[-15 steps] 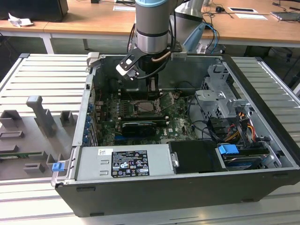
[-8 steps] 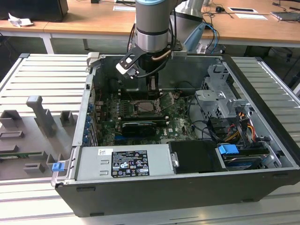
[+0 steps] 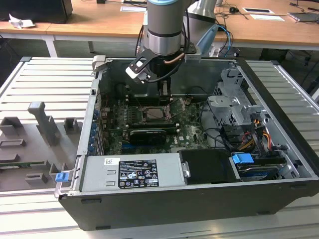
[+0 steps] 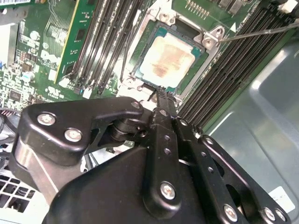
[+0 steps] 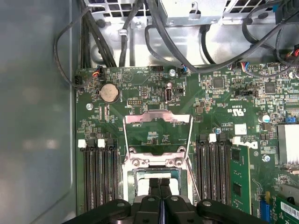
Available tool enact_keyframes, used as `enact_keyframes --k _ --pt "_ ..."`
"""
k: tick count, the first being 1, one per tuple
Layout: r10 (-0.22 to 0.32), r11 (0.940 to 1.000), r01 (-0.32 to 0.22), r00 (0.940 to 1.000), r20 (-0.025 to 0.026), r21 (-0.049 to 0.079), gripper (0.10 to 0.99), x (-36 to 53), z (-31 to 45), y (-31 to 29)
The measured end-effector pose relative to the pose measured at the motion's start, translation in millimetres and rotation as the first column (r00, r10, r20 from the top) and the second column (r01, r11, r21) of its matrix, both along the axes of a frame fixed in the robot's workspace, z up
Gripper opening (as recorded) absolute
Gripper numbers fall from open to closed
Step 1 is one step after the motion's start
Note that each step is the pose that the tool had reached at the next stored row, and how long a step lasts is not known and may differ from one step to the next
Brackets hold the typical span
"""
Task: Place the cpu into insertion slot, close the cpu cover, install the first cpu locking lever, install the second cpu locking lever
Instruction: 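Close the cpu cover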
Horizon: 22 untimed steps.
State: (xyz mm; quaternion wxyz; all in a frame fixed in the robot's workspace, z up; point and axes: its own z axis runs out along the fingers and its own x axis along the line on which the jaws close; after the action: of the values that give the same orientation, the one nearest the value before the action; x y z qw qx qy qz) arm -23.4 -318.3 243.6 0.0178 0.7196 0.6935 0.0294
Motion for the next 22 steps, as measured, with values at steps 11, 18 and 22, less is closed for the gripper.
enact_keyframes --k 11,18,22 --pt "0.000 1.0000 0.000 1.0000 0.0000 0.000 0.106 0.8 5.4 0.0" --pt "0.000 1.0000 0.000 1.0000 0.0000 0.000 0.106 5.2 6.2 0.0" --pt "0.000 1.0000 0.000 1.0000 0.0000 0.000 0.106 7.6 6.9 0.0"
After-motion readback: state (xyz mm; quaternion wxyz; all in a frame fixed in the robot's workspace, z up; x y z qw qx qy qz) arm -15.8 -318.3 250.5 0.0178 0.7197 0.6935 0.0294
